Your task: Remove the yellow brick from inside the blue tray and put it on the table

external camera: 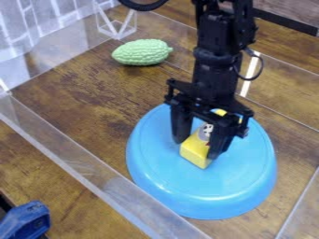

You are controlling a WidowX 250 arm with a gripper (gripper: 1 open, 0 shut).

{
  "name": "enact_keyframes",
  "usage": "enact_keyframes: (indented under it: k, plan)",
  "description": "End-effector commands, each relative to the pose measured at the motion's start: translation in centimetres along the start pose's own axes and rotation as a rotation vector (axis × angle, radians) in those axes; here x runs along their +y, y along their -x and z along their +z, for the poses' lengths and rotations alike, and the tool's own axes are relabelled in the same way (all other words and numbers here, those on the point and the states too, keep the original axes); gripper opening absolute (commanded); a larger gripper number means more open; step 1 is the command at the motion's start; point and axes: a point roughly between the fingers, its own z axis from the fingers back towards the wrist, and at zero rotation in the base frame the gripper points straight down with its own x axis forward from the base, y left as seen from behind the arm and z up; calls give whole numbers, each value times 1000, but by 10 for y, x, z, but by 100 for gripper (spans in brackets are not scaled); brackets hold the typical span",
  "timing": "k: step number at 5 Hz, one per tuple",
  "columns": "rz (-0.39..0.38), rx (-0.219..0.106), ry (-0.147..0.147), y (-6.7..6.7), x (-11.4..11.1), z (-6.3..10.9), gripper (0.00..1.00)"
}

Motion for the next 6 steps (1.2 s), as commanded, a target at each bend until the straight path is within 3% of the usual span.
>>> enact_keyframes:
  k: [1,2,3,6]
  plan:
    - [-32,-45,22,-13,-2,18,100]
    - [-41,-37,35,-20,1,18,0]
    - [-55,-38,40,-22,4,16,100]
    - [-91,-45,55,-29,10,11,100]
